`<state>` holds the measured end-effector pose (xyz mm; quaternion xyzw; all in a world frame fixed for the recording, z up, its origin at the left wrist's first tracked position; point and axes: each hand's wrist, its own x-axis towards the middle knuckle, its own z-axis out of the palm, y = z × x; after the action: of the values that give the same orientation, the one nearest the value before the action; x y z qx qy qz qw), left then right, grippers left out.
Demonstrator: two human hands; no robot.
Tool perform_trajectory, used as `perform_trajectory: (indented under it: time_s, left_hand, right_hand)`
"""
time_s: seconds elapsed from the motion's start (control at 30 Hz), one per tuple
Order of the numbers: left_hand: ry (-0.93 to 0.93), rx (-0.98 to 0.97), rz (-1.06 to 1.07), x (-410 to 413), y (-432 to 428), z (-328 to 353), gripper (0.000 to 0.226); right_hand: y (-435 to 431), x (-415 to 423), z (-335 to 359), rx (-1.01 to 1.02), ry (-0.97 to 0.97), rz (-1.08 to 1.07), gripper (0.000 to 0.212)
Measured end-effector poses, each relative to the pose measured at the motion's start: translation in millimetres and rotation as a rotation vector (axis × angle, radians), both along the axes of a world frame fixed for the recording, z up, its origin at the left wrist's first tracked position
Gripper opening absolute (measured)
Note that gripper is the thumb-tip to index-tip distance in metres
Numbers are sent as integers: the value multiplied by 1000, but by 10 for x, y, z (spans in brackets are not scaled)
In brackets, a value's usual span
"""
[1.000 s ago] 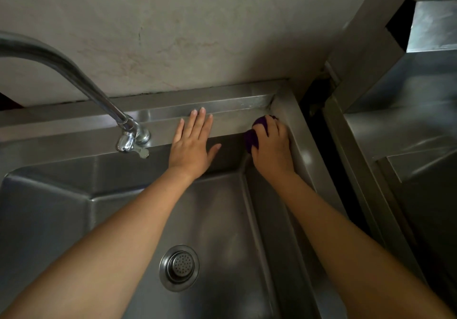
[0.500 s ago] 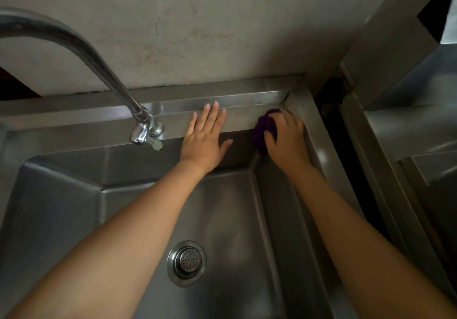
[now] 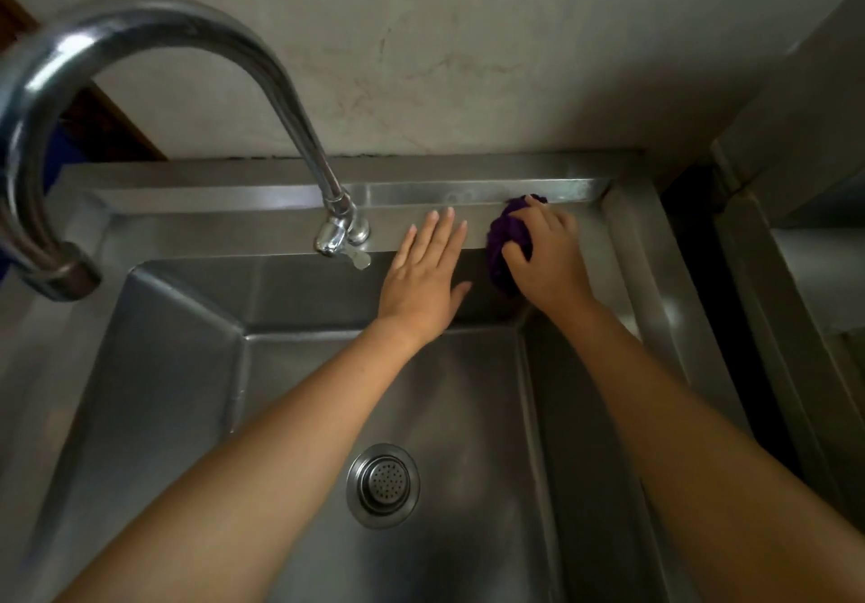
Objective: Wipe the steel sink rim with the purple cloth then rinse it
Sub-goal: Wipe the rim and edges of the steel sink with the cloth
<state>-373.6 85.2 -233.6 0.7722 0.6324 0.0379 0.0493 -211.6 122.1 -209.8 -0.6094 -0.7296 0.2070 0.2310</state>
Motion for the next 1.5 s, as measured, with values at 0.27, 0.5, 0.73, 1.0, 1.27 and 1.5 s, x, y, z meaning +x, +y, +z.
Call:
perform_trajectory:
  time_s: [0.27,0.5,0.73,1.0,1.27,1.5]
  left_hand:
    - [-13,67,142,-951,-700,-96,79]
    - [47,-14,300,-1543,-568,46,79]
    - [34,16,280,-1550,-501,20,78]
    - [2,-24,238,-1619,-486,97,77]
    - [29,-68,265,-1574,-476,59,84]
    - [17,-65,252,-1613,-495,20,82]
  right_hand:
    - [-101,-525,-13,-35,-3,175,41]
    - [-108,-1076,34,-30,-9,336,39]
    - [30,-861,134,-46,-112,452,37]
    - [-1,-315,33,-7,-121,22,44]
    - [-117,-908,103,-76,-47,-32,35]
    - [-460,-1039,1,-39,-43,43,48]
